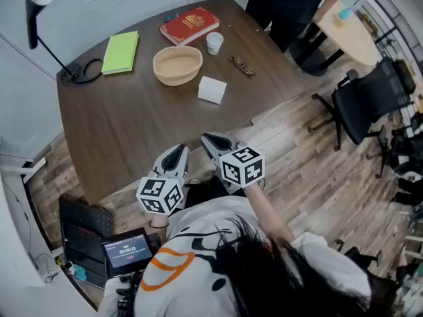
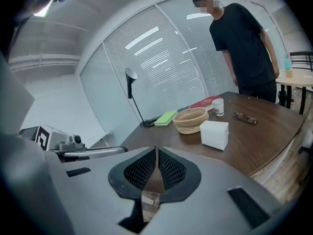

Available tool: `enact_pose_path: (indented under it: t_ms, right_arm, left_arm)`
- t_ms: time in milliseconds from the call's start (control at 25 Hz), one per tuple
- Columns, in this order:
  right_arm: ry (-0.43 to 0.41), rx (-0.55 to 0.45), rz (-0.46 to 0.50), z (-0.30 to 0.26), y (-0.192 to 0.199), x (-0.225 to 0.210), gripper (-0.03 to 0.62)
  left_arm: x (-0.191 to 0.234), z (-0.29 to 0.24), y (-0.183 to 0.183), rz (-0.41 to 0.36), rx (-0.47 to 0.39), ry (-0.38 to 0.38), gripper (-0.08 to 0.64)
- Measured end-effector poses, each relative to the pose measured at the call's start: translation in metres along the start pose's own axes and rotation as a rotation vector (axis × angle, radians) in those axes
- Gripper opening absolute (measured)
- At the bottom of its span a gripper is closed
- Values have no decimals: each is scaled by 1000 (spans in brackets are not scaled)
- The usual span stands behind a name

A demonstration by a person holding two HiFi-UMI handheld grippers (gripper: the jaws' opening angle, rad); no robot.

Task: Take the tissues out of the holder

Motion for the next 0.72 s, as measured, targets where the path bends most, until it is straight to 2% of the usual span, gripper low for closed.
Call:
enact_pose_path:
  t_ms: [400,720]
  right_arm:
    - [-38,-26,-13,29,6,-7,28]
    - [-45,-13,8,88,39,-21,28]
  left_arm:
    - [-25,6,-2,-4,-32,-54,31]
    - [-88,3,22,7,-50,-71,31]
Point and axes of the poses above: the fingertips, and each gripper's own axes: z backward along the fingers, x to its left, y out of its underside, the point moved 7 cm from there along z, backward along the fingers, and after that the axes turned 11 degrees about x, right-handed, at the moved point
